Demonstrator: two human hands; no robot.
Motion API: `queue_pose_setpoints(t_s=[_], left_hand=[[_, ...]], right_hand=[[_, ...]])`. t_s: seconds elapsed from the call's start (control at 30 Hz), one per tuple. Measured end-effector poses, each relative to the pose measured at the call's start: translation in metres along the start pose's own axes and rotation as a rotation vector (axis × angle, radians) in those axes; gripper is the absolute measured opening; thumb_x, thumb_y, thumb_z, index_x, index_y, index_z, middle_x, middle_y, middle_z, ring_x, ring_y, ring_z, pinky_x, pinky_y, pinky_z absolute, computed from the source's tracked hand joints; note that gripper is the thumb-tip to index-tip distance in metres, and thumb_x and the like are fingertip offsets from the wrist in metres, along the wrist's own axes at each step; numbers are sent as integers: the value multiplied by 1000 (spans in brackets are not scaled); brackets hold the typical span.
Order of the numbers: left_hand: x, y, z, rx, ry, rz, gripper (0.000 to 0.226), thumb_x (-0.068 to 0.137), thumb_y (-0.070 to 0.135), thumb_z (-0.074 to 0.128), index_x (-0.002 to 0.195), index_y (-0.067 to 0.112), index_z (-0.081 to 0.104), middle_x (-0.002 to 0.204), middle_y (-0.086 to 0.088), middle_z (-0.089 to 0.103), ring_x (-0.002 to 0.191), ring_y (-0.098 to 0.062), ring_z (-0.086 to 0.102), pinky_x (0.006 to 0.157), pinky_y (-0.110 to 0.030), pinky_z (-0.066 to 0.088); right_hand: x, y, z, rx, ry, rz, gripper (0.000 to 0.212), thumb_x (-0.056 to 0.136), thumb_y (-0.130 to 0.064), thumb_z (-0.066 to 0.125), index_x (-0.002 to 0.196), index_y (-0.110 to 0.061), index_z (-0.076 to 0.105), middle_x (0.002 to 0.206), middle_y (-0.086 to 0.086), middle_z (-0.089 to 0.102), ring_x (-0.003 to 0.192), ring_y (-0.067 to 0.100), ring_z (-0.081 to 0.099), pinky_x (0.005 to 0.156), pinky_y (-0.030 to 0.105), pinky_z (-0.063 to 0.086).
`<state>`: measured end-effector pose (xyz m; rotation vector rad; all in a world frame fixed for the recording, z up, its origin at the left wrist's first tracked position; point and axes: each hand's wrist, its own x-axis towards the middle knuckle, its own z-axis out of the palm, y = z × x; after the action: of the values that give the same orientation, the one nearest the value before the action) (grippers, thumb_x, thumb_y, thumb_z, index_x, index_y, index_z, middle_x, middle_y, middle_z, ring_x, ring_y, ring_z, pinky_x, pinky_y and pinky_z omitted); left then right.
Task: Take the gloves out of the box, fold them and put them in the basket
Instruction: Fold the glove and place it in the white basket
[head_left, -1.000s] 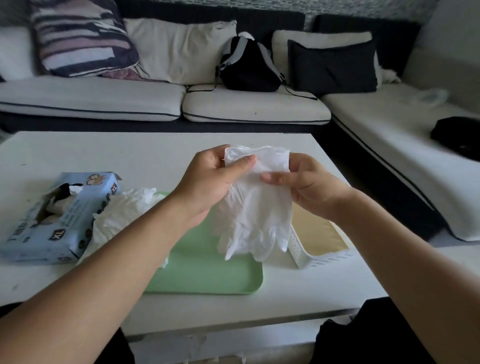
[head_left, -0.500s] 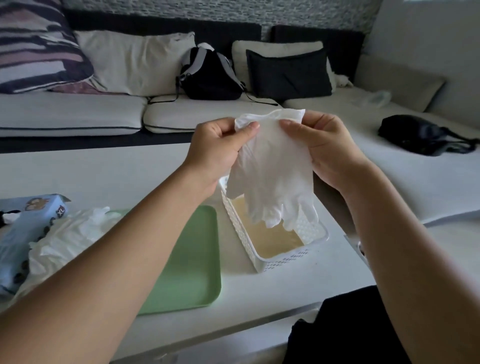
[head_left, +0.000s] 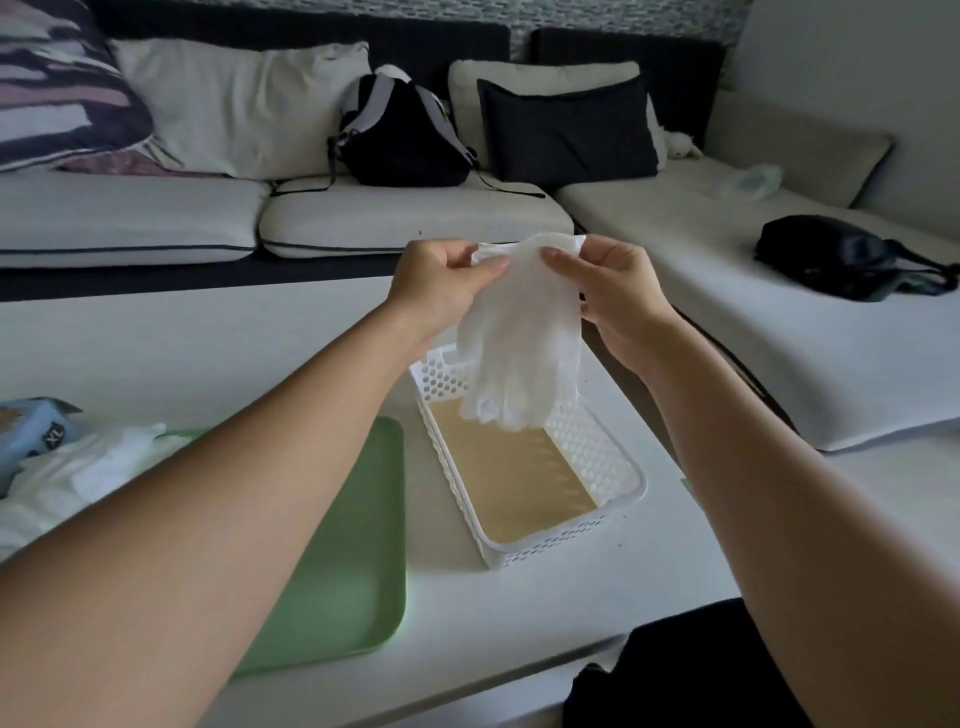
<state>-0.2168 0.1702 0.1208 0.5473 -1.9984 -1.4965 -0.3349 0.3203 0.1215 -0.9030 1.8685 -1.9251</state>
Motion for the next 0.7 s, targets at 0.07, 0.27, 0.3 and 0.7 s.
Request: queue_pose_setpoints(t_s=[0.07,0.27,0.3,0.7], left_hand=[[6,-2,0,27,-8,66,26,83,33,83,98,12,79,102,-9,78,98,-22,73,90,-35,56],[-36,-45,-5,395,-255,192,38,81,27,86,58,15,58,52,13,42,51,-3,34,53,-19,30],[-47,-52,-6,458,-327,190,31,80,26,87,61,13,65,53,13,46,51,-3,36,53,-20,31],[-104,-52,33,1229,-1022,-45,48,100,59,43,90,22,71,94,4,69,89,-17,59,72,-33,36]], right_hand=[[4,8,-9,-22,-33,-34,25,86,-24,77,100,-4,75,105,23,73,101,43,69,94,58,53],[-26,43,-30,-512,-346,39,21,76,-13,86,92,-19,74,88,-1,77,80,13,72,79,32,54],[-34,47,-30,-662,-458,57,21,75,-12,87,88,-23,74,85,-6,75,77,7,70,78,28,53],[-76,45,10,-1458,-1064,235,23,84,-12,76,102,-26,74,111,-6,70,101,14,65,88,26,50]])
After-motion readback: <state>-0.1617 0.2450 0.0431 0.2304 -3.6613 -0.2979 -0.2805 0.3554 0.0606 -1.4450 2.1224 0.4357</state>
